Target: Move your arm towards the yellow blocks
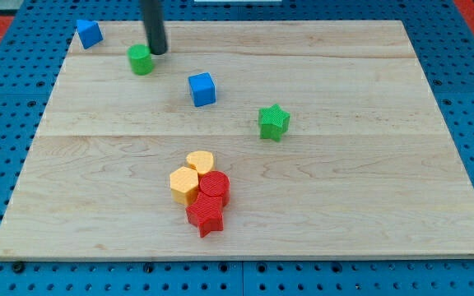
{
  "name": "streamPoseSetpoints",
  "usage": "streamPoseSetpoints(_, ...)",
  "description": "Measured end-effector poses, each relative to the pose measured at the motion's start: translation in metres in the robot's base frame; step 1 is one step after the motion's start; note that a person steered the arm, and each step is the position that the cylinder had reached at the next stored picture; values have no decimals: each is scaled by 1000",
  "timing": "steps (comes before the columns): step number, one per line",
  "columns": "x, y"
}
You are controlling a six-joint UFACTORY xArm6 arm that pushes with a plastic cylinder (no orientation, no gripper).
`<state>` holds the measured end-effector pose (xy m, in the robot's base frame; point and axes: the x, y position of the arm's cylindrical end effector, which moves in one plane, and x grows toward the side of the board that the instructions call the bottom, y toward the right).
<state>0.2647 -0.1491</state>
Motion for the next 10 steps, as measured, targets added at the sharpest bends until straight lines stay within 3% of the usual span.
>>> streamPoseSetpoints(1, 1, 7)
streamPoseSetpoints(2, 2, 68)
streamPoseSetpoints(5, 83, 179)
streamPoseSetpoints(7, 94, 170)
streamPoseSetpoints(9, 168, 28)
streamPoseSetpoints(10, 217, 48)
